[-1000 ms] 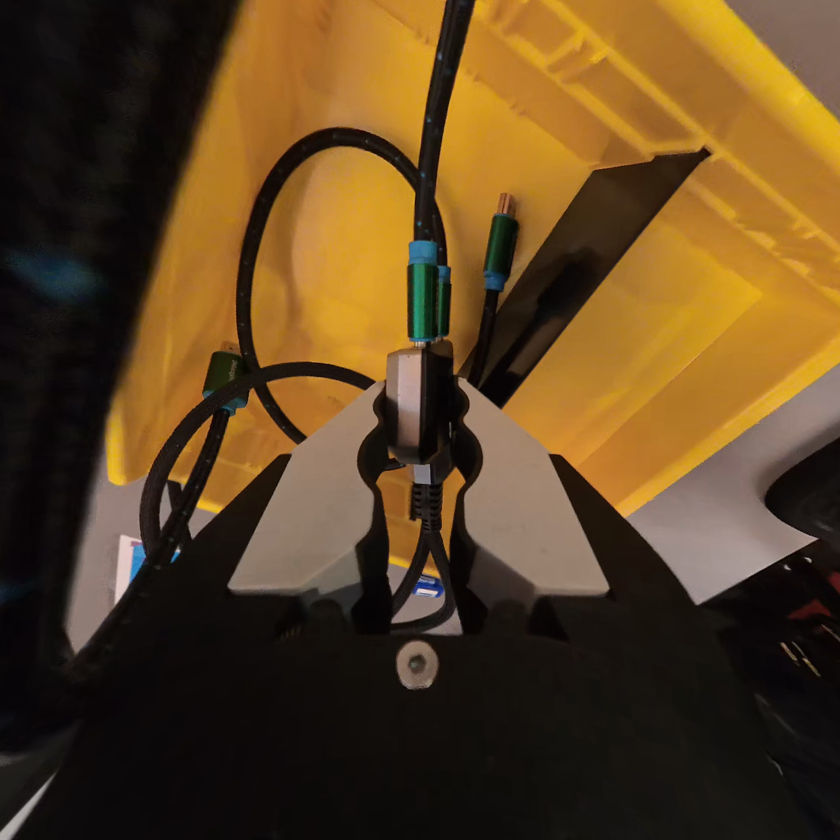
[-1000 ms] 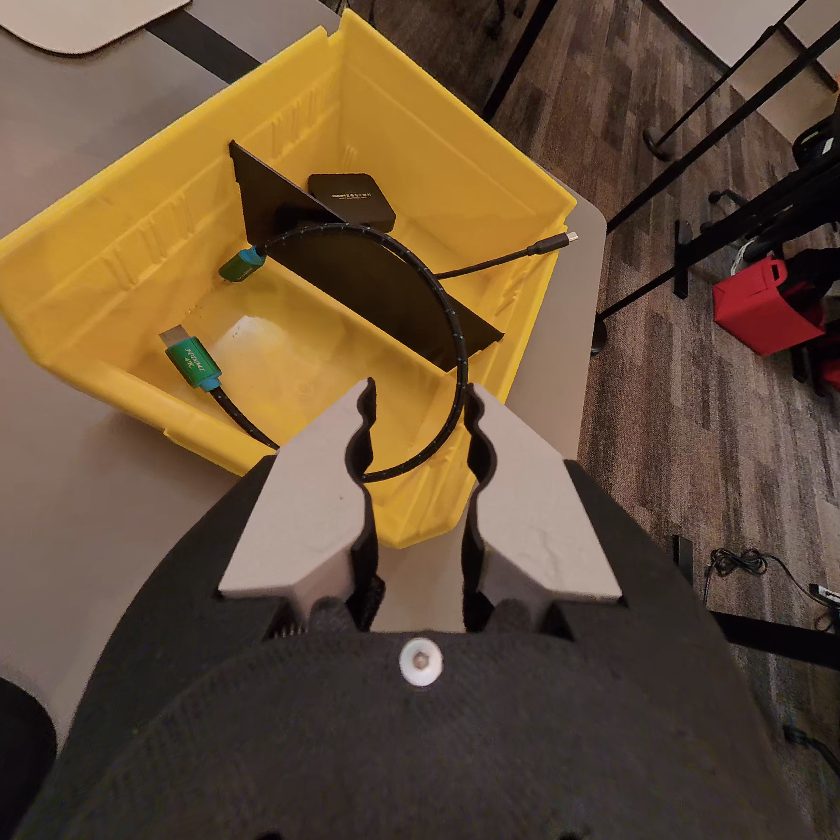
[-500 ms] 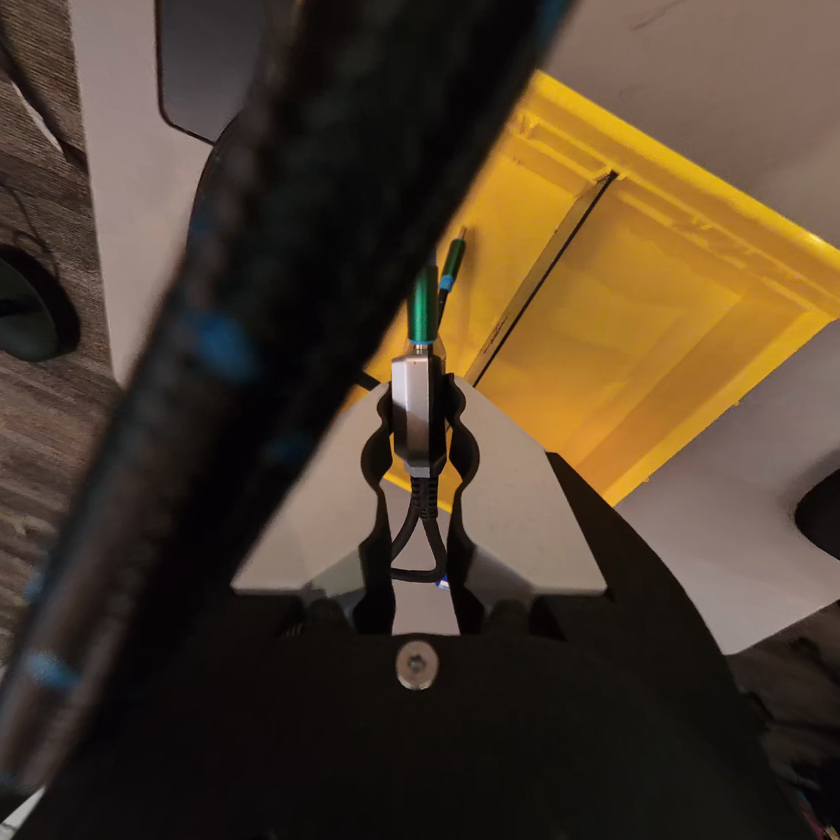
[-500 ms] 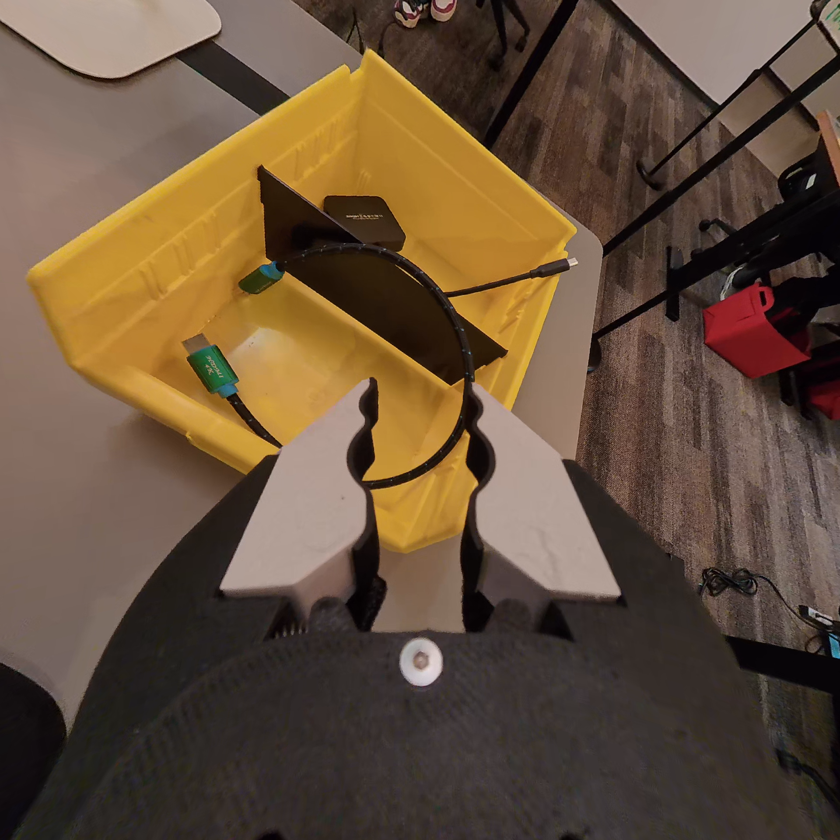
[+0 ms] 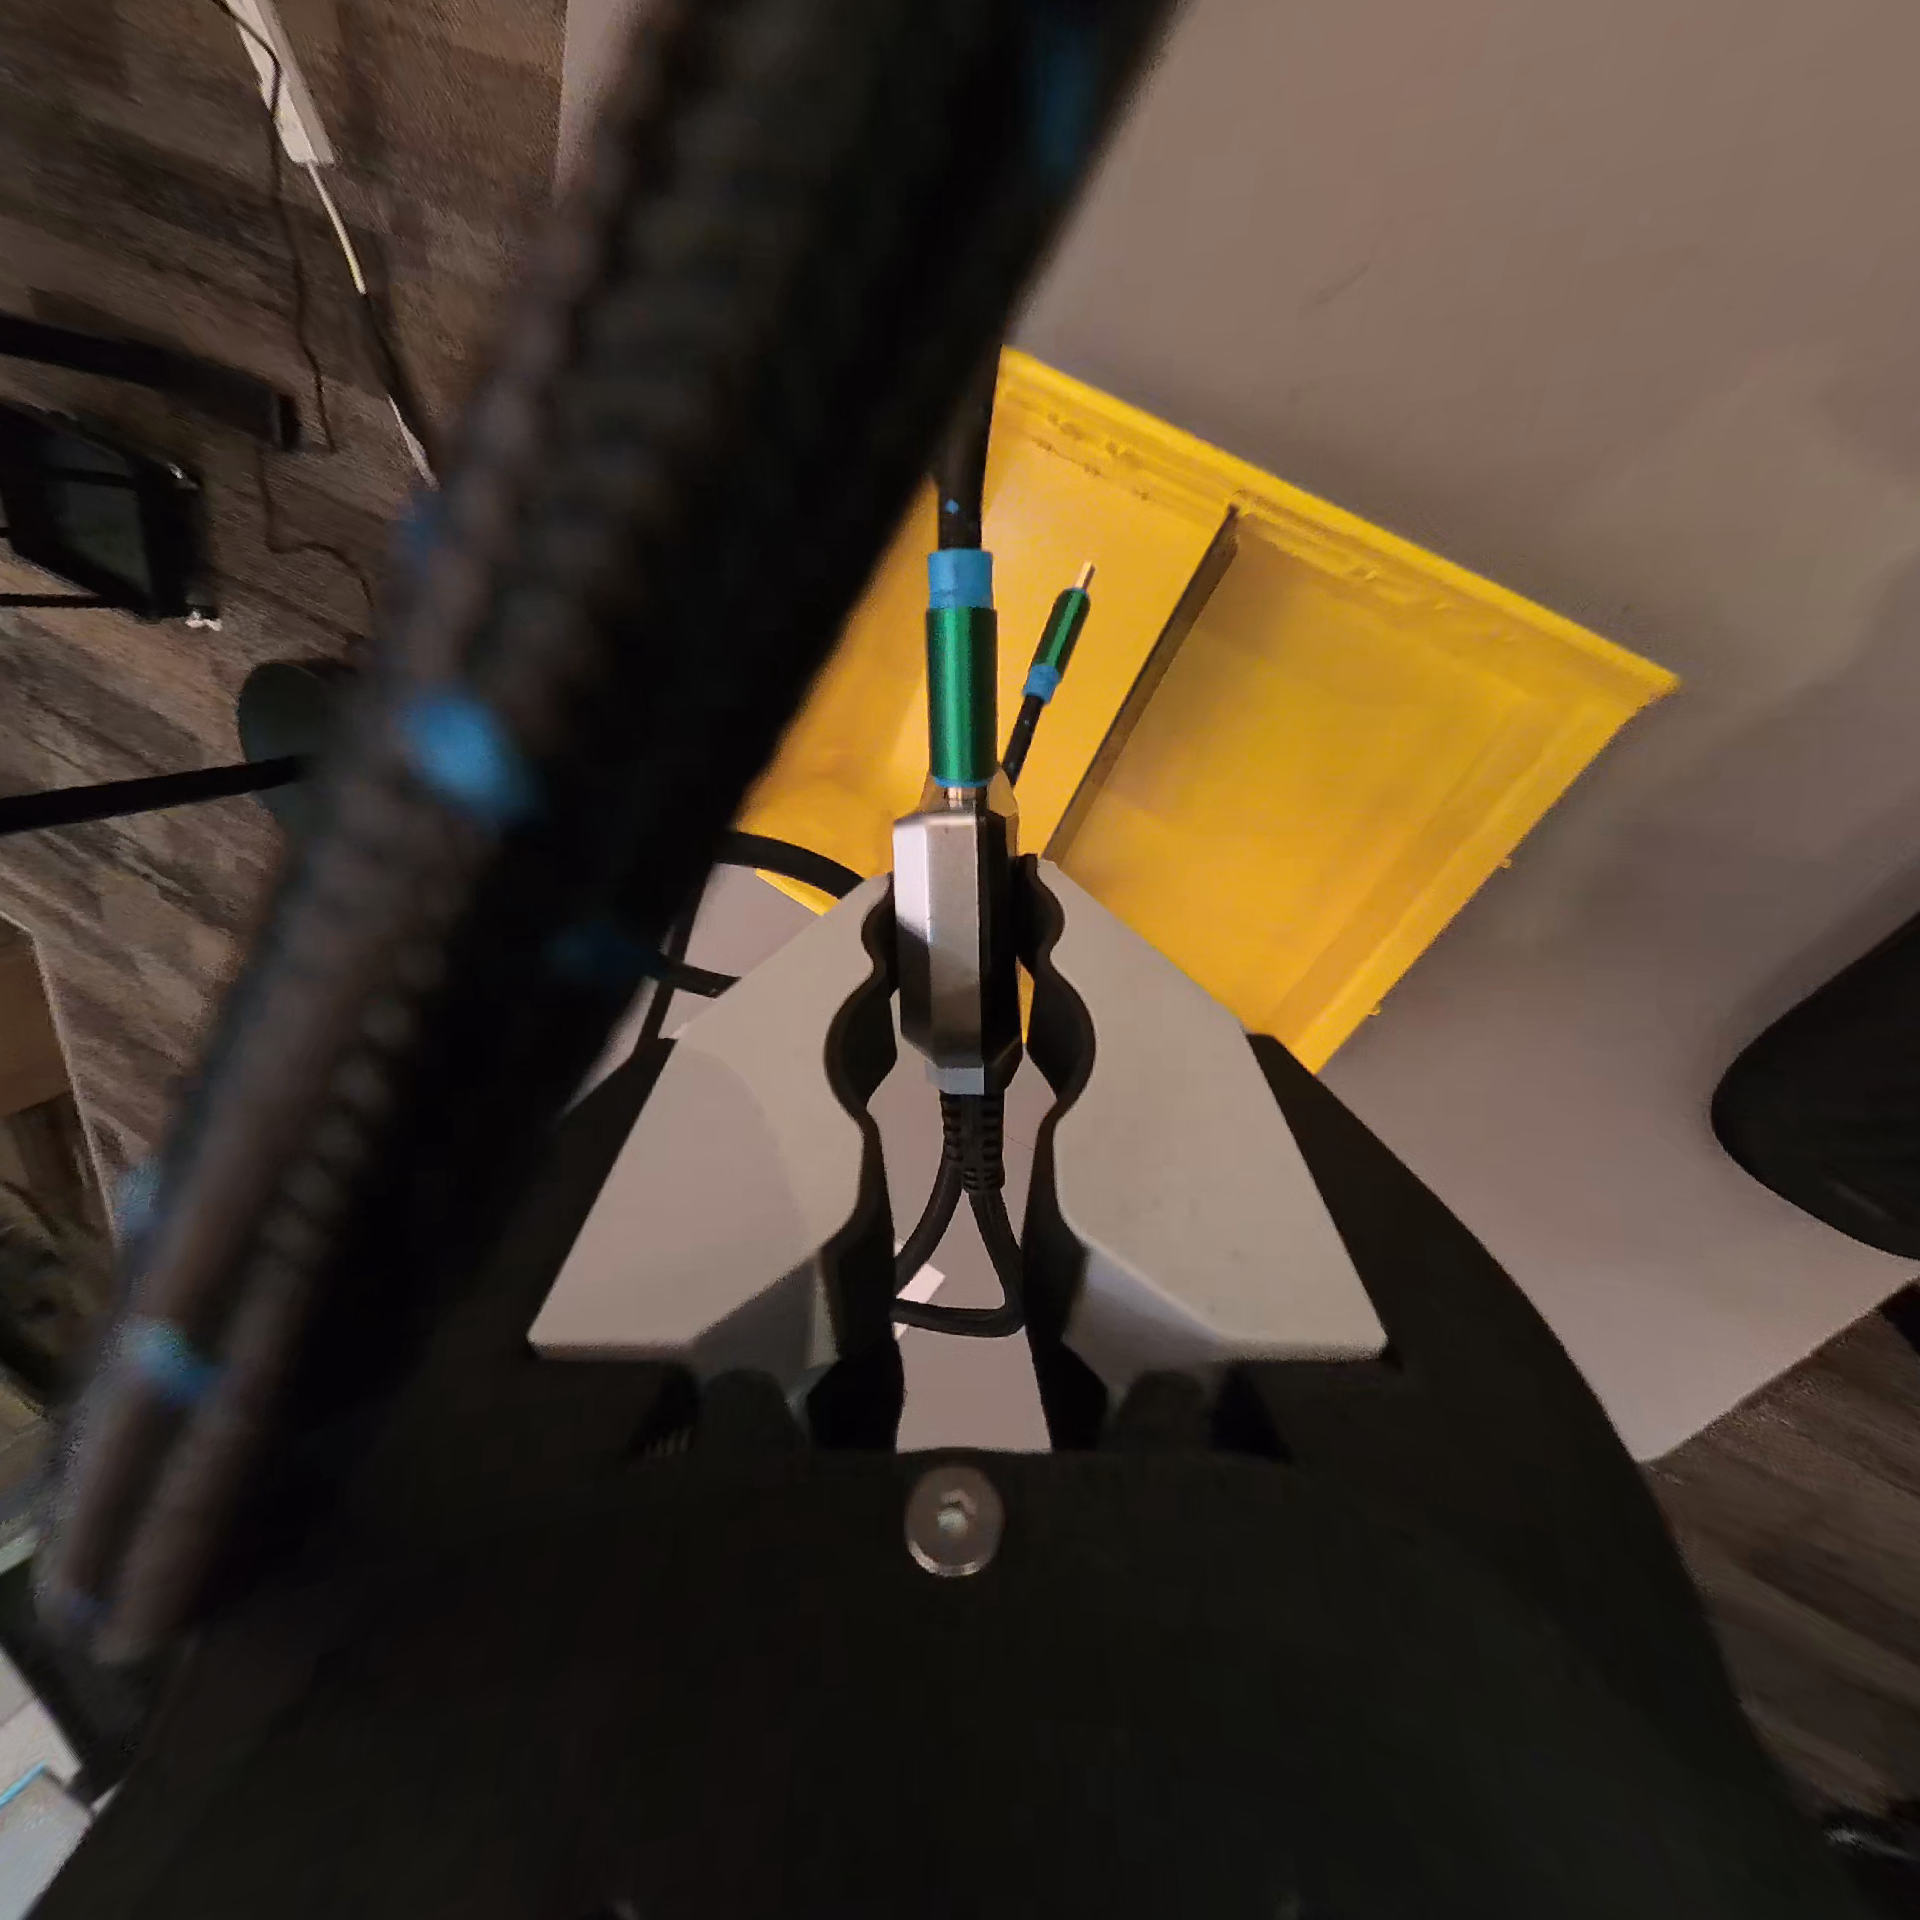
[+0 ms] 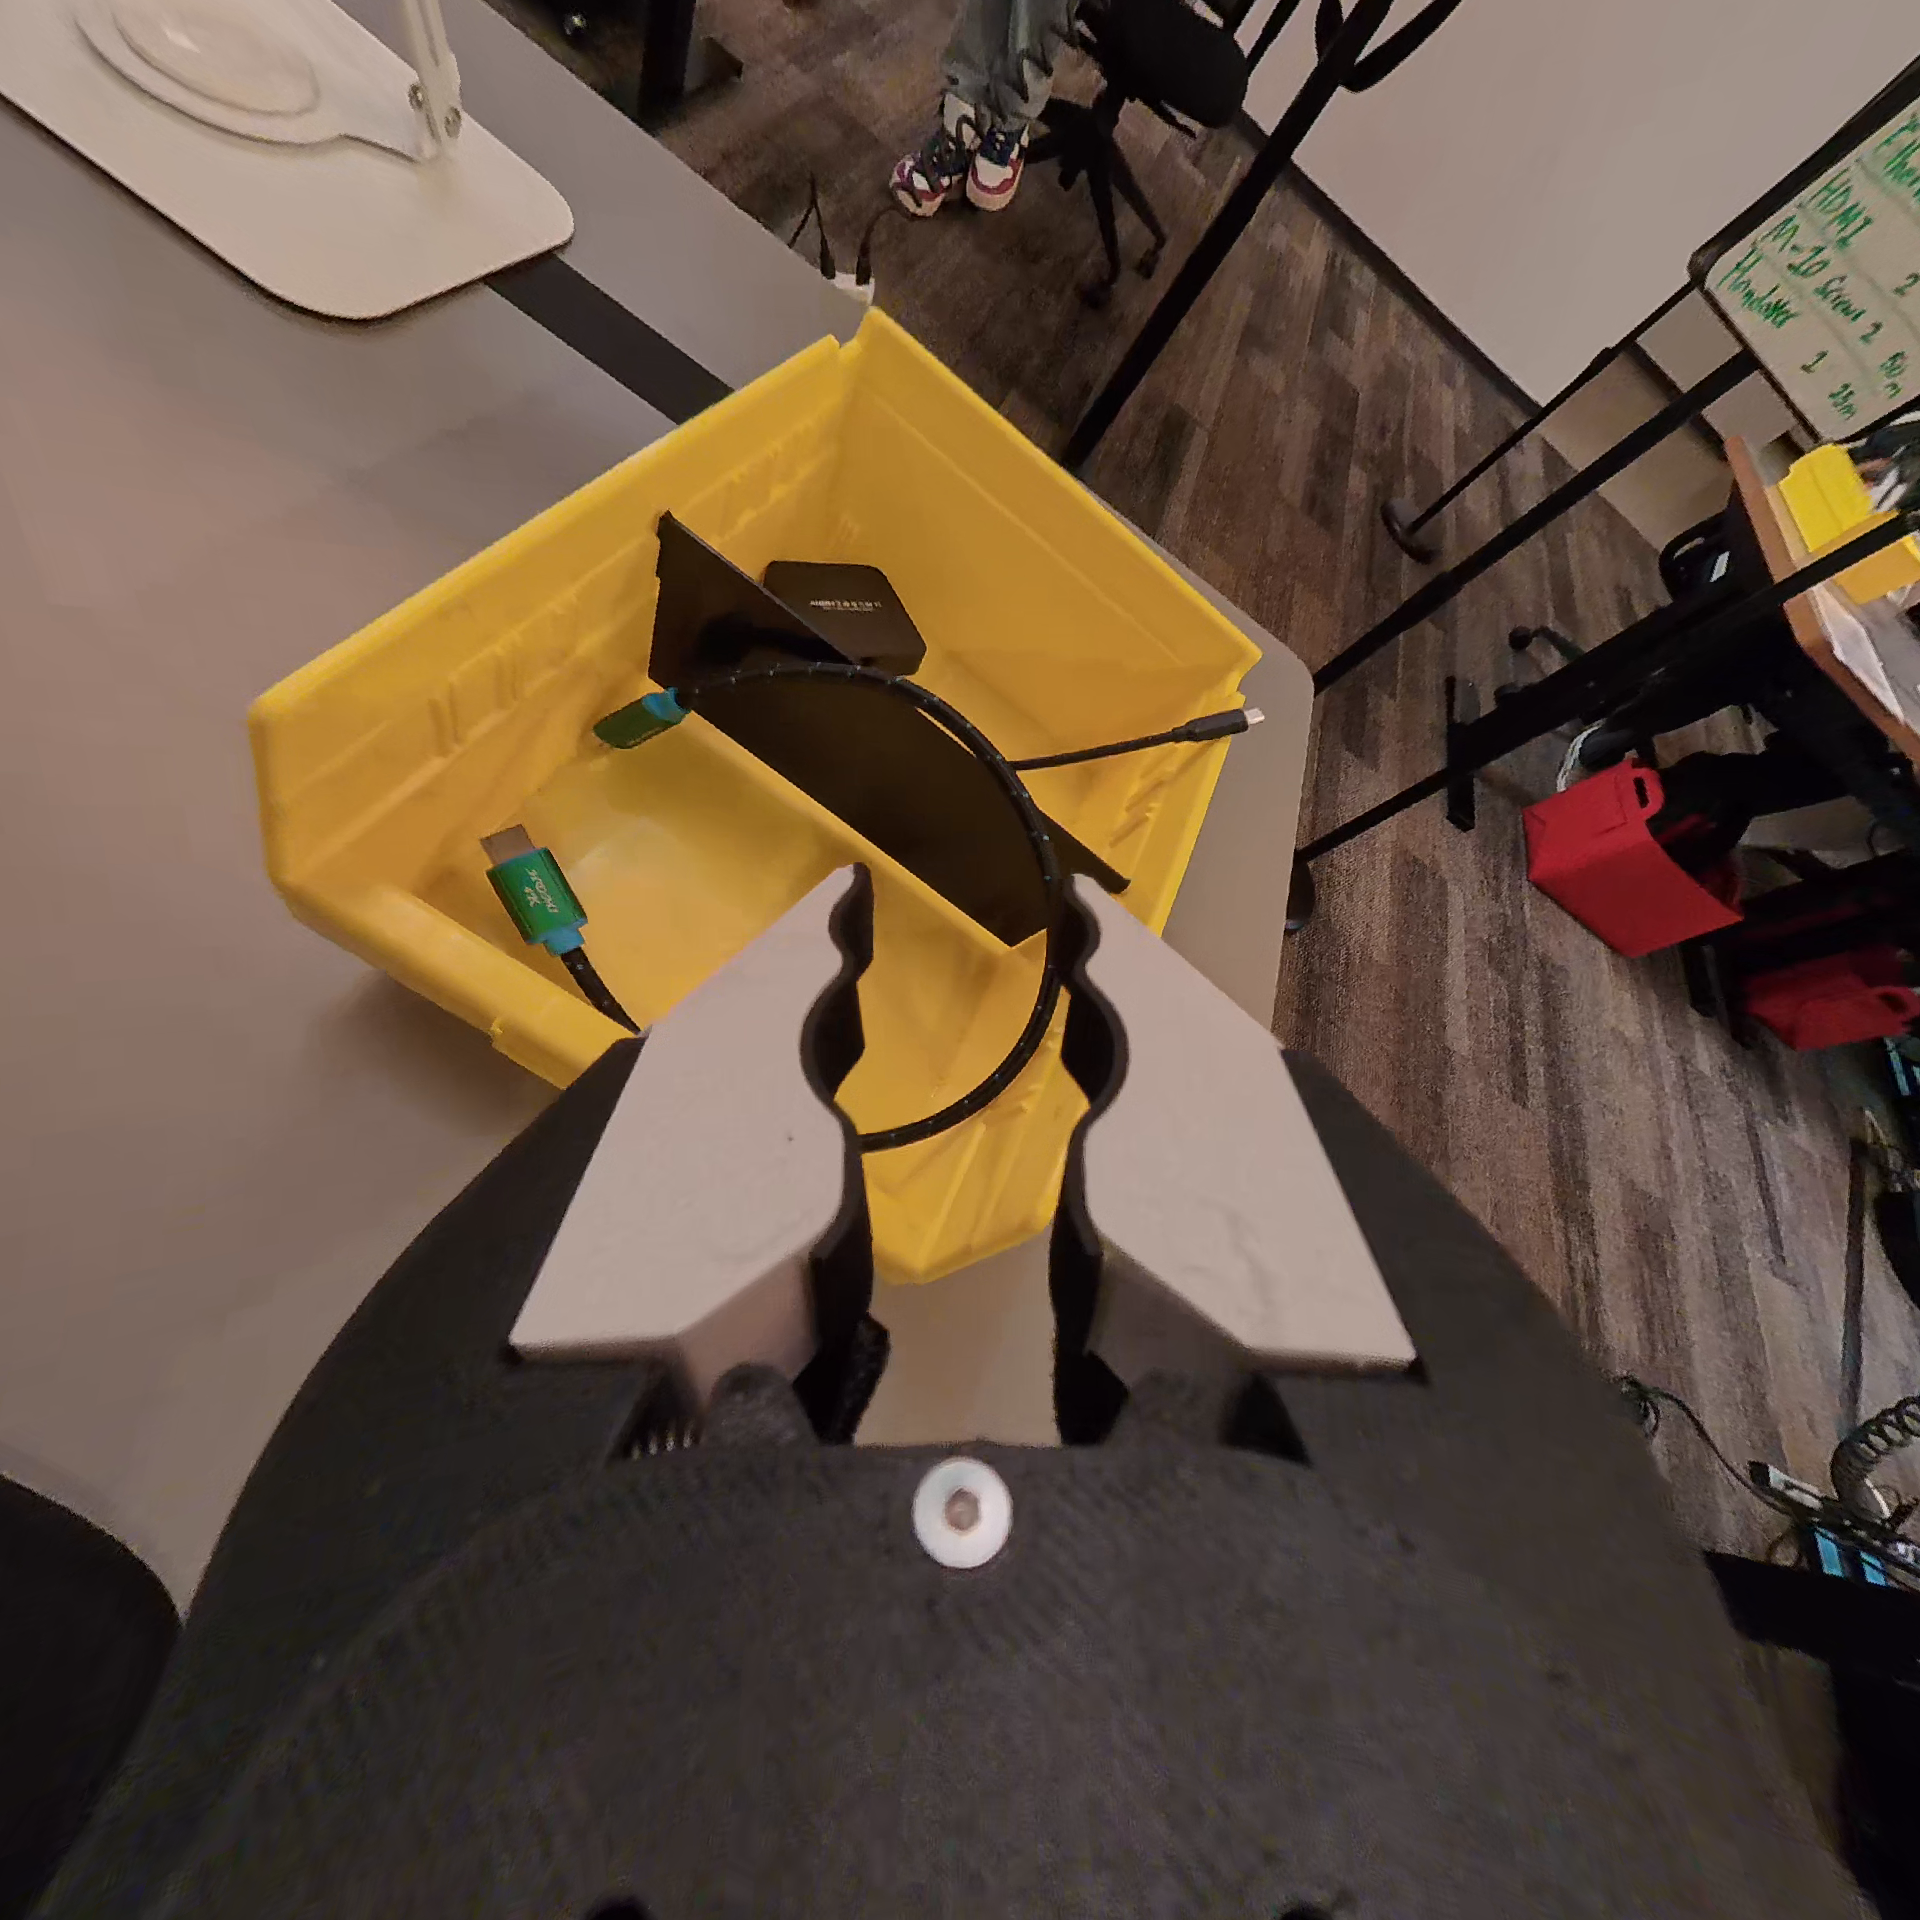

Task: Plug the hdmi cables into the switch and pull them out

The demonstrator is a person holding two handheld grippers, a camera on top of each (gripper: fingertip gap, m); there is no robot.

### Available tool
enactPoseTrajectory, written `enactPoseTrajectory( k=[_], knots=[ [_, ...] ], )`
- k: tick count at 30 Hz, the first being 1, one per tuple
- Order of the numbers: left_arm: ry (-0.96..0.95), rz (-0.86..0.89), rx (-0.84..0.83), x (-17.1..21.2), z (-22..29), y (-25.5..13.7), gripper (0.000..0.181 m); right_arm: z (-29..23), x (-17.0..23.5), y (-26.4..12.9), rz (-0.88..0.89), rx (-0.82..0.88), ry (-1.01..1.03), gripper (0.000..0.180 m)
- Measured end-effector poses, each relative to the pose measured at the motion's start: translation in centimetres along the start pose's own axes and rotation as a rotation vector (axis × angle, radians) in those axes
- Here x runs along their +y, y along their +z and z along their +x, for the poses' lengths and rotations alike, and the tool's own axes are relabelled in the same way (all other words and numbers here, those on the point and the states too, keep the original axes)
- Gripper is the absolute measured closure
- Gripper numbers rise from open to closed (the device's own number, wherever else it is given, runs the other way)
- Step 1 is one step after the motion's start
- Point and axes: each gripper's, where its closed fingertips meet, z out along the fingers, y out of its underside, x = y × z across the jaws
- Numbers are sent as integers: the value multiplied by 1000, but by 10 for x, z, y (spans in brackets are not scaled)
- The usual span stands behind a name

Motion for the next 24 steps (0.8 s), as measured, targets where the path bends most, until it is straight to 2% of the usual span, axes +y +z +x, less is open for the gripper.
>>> enactPoseTrajectory(
  k=[7, 14, 19, 24],
  knots=[
    [125, 68, 20, -54, 34, -55, 162, -10, -10, -11, 56, -19, -13, 151],
    [288, 161, 108, -122, 87, -85, 162, -7, -6, -24, 78, -5, -19, 152],
    [401, 198, 222, -164, 131, -88, 162, -3, -4, -37, 100, 10, -13, 152],
    [506, 192, 374, -202, 182, -67, 162, -8, -10, -47, 131, 2, -26, 152]
  ],
)
